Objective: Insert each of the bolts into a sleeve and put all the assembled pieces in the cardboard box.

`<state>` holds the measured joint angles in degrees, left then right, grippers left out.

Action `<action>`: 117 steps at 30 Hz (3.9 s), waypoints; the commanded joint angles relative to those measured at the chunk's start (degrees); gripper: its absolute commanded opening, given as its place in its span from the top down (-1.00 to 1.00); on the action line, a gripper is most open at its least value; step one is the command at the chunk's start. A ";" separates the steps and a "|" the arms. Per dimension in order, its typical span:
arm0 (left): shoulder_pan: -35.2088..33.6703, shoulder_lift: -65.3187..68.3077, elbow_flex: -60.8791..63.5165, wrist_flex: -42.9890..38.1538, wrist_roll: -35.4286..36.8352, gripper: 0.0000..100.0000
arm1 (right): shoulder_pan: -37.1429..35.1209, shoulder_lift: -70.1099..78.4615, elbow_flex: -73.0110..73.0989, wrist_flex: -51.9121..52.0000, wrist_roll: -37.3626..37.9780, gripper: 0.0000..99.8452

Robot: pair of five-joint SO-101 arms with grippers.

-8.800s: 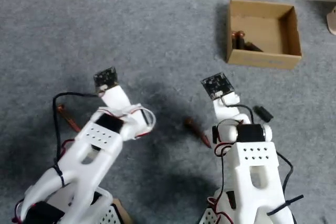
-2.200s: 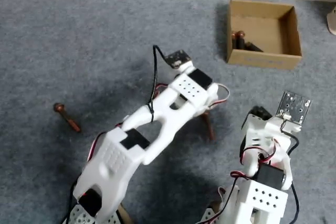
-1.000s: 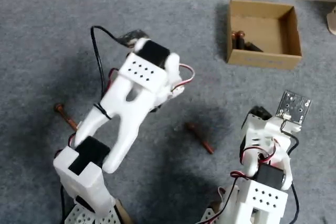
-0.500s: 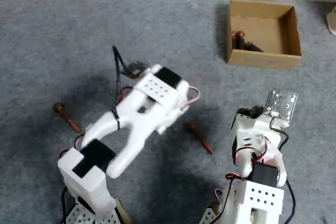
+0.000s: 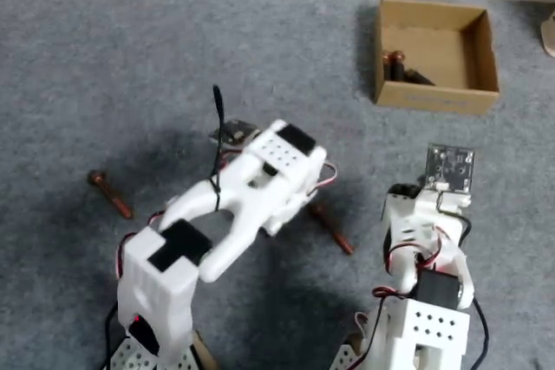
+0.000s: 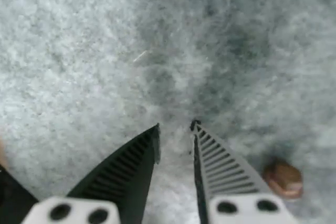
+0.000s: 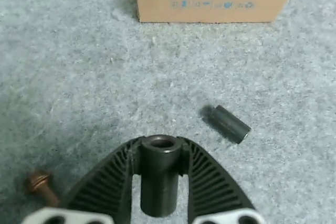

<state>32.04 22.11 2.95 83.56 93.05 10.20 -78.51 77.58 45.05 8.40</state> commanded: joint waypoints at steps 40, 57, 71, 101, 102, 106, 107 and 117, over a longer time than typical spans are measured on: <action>11.65 2.07 -10.77 -12.84 -4.40 0.76 | 0.57 -0.57 4.88 -3.47 0.62 0.99; 9.10 2.07 -2.42 -20.48 -4.31 0.61 | 0.57 -0.57 4.97 -3.47 0.62 0.99; 6.64 7.25 -3.65 -22.59 -4.40 0.61 | 0.57 -0.66 5.14 -3.47 0.62 0.99; 6.29 10.07 -14.99 -5.71 -4.66 0.89 | 0.57 -0.84 4.97 -3.21 0.44 0.99; 5.58 10.07 -17.54 -3.96 -4.66 0.89 | 0.57 -0.84 4.88 -3.12 -0.18 0.99; 0.31 10.77 -28.00 2.46 -4.48 0.89 | 0.57 -0.84 4.79 -3.03 -3.96 0.99; -1.10 10.77 -28.35 2.64 -4.40 0.89 | 0.57 -0.84 4.79 -3.03 -4.04 0.99; -4.88 10.24 -35.91 12.40 -21.89 0.92 | 0.22 -0.84 4.79 -3.03 -6.15 0.99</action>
<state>28.70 34.15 -25.89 92.62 81.71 10.20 -78.51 83.38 42.86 2.95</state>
